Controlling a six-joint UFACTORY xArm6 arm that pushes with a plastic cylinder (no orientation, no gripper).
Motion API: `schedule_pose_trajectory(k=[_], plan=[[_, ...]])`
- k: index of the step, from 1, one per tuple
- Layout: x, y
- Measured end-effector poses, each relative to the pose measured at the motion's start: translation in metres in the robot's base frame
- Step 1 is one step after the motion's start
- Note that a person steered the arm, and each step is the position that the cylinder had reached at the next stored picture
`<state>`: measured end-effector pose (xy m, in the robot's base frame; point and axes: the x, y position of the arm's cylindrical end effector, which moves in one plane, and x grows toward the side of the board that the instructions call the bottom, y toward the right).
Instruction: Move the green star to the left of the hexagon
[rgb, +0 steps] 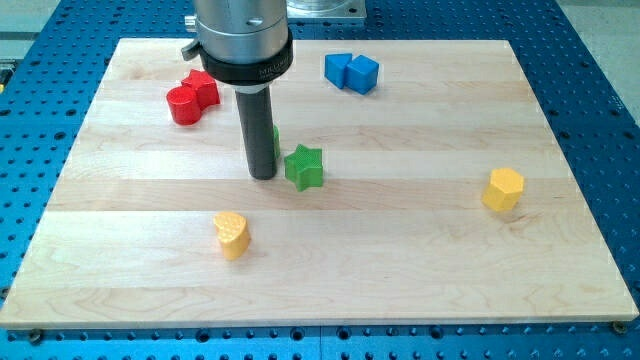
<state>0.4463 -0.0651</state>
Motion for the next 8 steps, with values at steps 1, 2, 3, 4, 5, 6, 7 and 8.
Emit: schedule_pose_trajectory(k=[1, 2, 3, 4, 5, 6, 7, 8], plan=[[0.000, 0.002], [0.000, 0.003], [0.000, 0.003], [0.000, 0.015], [0.000, 0.062], [0.000, 0.104], [-0.004, 0.131], [-0.007, 0.151]])
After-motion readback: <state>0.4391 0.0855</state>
